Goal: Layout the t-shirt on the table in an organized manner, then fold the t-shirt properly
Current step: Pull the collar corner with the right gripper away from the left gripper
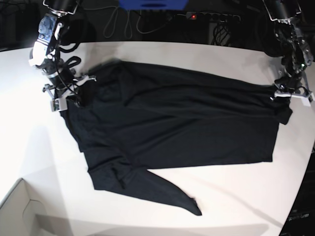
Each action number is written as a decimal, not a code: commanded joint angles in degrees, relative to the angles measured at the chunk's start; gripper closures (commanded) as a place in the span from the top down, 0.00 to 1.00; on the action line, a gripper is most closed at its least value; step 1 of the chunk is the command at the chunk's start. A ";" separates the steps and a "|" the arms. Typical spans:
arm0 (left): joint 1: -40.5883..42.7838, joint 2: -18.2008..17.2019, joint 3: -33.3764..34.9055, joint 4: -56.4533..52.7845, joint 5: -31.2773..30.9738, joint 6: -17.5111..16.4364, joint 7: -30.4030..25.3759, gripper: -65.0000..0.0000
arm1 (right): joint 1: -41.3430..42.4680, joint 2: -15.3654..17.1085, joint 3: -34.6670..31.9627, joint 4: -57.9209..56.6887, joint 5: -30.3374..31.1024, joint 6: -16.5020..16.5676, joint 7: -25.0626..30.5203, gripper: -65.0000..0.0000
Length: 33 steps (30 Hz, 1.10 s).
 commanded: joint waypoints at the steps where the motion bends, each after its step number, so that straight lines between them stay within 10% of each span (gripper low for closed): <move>1: -0.10 -0.41 -0.12 0.02 0.62 0.60 1.83 0.00 | -0.25 0.30 0.11 0.85 0.92 0.60 1.30 0.00; 26: -0.10 -0.41 -0.21 0.02 0.62 0.60 1.83 0.00 | -6.32 0.57 2.04 9.29 1.00 0.60 1.30 0.00; 33: 0.08 -0.41 -0.21 0.02 0.62 0.60 1.83 0.00 | -4.65 0.13 -1.30 8.93 0.92 0.60 1.30 0.43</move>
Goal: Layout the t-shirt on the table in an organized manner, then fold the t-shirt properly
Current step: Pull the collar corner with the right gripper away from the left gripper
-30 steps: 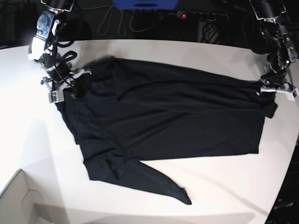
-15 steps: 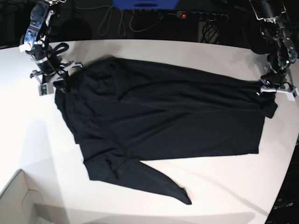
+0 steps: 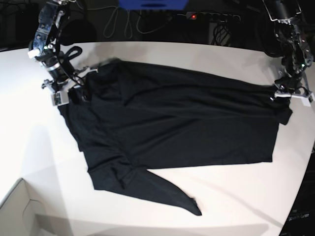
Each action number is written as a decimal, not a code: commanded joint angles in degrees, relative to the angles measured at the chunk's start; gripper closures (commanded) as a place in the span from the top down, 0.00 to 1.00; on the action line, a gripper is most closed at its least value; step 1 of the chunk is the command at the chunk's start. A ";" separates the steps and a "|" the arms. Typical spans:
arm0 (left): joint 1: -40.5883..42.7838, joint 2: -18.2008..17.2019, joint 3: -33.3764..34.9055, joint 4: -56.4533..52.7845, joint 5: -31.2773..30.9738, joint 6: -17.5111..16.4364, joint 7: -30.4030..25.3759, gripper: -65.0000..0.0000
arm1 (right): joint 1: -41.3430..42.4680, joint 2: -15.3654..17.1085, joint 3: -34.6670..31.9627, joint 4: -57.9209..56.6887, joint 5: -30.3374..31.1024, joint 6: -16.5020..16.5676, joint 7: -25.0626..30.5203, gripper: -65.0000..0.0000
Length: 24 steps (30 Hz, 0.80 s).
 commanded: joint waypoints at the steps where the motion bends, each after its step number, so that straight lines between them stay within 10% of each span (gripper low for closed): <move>1: 0.19 -0.41 0.03 0.13 0.66 0.60 1.78 0.00 | 0.27 0.48 0.16 0.08 0.83 0.36 1.30 0.47; 12: 0.28 -0.33 0.21 0.13 0.66 0.60 1.78 0.00 | 2.99 0.74 0.08 -4.93 0.74 0.36 1.30 0.55; 24: 0.01 -0.33 0.21 0.13 0.66 0.60 1.78 0.00 | 2.73 0.57 0.08 -5.02 0.83 0.36 1.30 0.17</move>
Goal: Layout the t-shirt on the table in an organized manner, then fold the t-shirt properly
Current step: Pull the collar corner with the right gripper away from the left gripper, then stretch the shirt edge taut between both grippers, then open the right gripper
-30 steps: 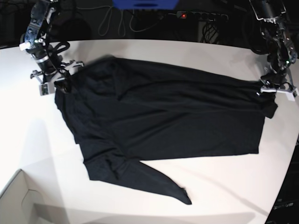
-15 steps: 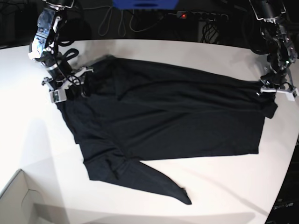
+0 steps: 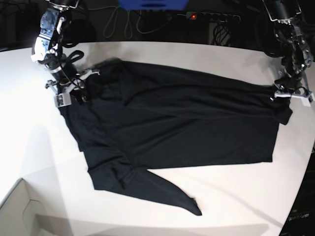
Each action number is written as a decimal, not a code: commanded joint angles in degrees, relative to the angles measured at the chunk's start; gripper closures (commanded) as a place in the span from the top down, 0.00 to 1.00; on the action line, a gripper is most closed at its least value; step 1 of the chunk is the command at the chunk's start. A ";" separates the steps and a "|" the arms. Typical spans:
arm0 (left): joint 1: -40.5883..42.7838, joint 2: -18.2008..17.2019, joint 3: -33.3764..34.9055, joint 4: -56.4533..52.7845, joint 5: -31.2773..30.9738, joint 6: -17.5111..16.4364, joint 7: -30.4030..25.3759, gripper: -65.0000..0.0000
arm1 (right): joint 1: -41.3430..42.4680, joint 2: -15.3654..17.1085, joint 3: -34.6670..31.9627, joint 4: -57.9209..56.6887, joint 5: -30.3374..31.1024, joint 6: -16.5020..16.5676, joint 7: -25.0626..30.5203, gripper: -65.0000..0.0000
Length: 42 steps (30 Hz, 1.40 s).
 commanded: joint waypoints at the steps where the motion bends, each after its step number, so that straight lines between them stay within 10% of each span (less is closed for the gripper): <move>1: 0.03 -0.35 0.10 0.13 0.62 0.60 1.83 0.00 | 0.22 0.57 0.10 0.88 0.96 0.38 1.33 0.12; 3: -0.05 -0.35 0.01 0.13 0.62 0.60 1.83 0.00 | 0.13 0.65 0.10 0.88 0.96 0.38 1.33 0.00; 32: 0.56 -0.52 -0.34 0.66 0.62 0.60 1.83 0.00 | -5.67 1.88 13.28 5.80 1.40 0.38 1.59 0.00; 42: 1.70 -0.44 -0.34 1.36 0.53 0.60 1.83 0.00 | -10.16 -4.01 13.46 8.62 1.14 0.38 1.68 0.00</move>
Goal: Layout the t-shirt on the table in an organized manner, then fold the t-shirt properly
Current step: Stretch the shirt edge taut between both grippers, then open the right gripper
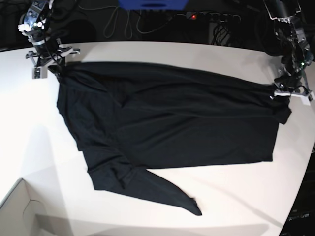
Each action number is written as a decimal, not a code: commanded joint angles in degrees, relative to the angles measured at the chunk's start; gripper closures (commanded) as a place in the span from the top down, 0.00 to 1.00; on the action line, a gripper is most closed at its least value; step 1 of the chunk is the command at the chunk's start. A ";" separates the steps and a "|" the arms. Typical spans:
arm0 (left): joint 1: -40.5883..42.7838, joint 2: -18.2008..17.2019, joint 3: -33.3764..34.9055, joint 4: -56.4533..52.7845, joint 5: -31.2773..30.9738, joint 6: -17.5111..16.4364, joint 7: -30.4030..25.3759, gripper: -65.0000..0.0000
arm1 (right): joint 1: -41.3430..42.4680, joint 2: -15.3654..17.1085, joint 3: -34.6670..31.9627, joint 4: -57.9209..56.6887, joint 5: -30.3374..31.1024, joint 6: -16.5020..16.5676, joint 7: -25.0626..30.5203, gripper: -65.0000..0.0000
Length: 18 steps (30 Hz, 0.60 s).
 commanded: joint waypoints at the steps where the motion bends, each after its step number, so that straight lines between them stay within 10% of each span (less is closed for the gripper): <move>1: 0.57 -0.54 -0.19 0.66 0.70 0.62 1.83 0.00 | -0.15 -0.01 0.24 1.21 0.79 0.36 1.44 0.00; 18: 4.17 -0.90 -0.27 4.88 0.70 0.62 1.83 0.00 | -1.11 0.17 0.24 0.94 0.79 0.36 1.44 0.00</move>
